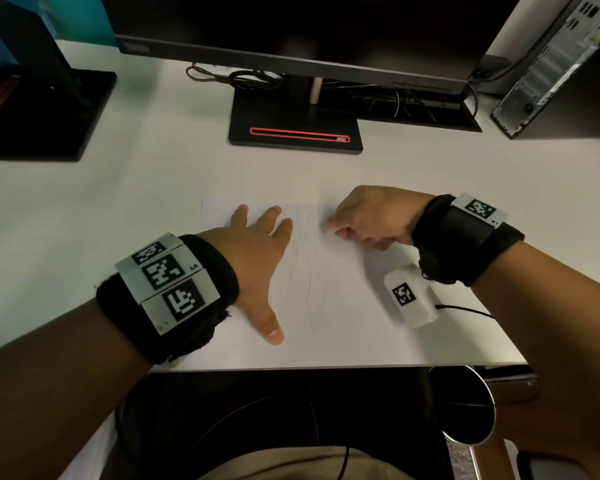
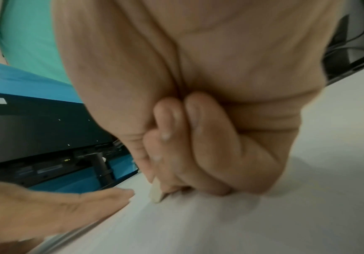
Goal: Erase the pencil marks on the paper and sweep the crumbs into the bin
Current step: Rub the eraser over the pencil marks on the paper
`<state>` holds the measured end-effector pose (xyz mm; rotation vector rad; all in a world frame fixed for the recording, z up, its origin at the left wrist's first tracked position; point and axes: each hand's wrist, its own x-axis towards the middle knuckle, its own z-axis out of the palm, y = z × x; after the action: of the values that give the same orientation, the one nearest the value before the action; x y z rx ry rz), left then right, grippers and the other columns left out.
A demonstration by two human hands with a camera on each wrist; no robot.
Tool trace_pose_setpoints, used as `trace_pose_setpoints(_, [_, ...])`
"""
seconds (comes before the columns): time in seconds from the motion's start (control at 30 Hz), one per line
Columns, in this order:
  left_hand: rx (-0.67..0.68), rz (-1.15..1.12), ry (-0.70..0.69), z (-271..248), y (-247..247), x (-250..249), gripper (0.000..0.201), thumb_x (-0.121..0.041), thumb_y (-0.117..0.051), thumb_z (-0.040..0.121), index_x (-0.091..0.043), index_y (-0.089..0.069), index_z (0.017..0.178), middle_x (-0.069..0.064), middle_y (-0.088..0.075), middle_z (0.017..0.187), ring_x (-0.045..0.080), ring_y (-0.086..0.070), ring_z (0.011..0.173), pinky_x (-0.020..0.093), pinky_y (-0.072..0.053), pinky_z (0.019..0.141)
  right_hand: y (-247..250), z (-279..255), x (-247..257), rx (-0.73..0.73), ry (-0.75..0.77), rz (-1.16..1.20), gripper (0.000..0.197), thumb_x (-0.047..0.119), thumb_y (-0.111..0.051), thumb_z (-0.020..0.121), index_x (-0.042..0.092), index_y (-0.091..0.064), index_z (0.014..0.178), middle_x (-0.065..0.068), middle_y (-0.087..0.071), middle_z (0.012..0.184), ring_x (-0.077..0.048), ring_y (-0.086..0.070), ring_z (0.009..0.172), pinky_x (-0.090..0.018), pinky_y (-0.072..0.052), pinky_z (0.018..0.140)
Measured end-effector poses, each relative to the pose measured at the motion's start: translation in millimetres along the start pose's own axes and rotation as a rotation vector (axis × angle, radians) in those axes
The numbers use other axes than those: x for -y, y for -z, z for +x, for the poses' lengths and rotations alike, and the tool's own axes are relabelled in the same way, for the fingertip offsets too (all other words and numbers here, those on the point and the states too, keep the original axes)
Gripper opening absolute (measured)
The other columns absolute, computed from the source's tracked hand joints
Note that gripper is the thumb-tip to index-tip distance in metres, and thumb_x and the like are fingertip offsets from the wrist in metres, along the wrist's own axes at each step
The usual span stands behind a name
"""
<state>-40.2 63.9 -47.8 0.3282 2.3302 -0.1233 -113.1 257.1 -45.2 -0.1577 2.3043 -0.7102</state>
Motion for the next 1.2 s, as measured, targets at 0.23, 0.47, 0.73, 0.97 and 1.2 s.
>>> trace_pose_setpoints(0.23, [-0.001,-0.007,-0.004,0.2,0.0,0.7,0.160,-0.073,-0.083,0.048,-0.022,0.029,0.151,-0.005,0.039,0.155,0.035,0.029,0.144,0.058,-0.023,0.116,0.4,3.2,2.8,0.012,0.010,-0.016,0.034,0.026,-0.064,0.096,0.014,-0.055,0.066,0.002,-0.039,0.050,-0.018,-0.030,0.046,-0.024,-0.027,0.045])
trace_pose_setpoints(0.47, [0.000,-0.003,-0.007,-1.1,0.9,0.2,0.159,-0.073,-0.083,0.049,-0.021,0.028,0.151,-0.004,0.039,0.156,0.036,0.028,0.144,0.059,-0.024,0.116,-1.8,7.4,7.3,0.037,0.006,-0.023,0.037,0.026,-0.064,0.097,0.015,-0.054,0.063,0.001,-0.039,0.052,-0.017,-0.029,0.046,-0.026,-0.025,0.047])
trace_pose_setpoints(0.73, [0.008,-0.009,-0.007,-1.5,1.8,-0.1,0.159,-0.072,-0.083,0.050,-0.021,0.029,0.151,-0.004,0.039,0.155,0.036,0.030,0.144,0.059,-0.023,0.116,2.2,15.5,12.3,0.027,-0.006,-0.015,0.035,0.026,-0.064,0.096,0.015,-0.056,0.064,0.002,-0.039,0.049,-0.017,-0.029,0.045,-0.024,-0.026,0.045])
trace_pose_setpoints(0.97, [-0.001,-0.002,-0.005,-2.7,1.4,-0.6,0.158,-0.071,-0.083,0.051,-0.021,0.028,0.151,-0.003,0.038,0.156,0.037,0.029,0.144,0.058,-0.023,0.117,3.5,21.7,17.6,0.035,-0.008,-0.021,0.034,0.022,-0.063,0.094,0.015,-0.055,0.063,0.001,-0.038,0.051,-0.017,-0.027,0.046,-0.024,-0.025,0.046])
trace_pose_setpoints(1.2, [-0.003,-0.004,-0.004,-4.0,2.4,-1.2,0.158,-0.071,-0.083,0.051,-0.020,0.027,0.152,-0.002,0.037,0.157,0.038,0.029,0.144,0.058,-0.022,0.117,3.0,26.7,21.2,0.032,-0.010,-0.023,0.034,0.023,-0.062,0.095,0.016,-0.056,0.062,0.001,-0.039,0.051,-0.017,-0.029,0.045,-0.023,-0.027,0.044])
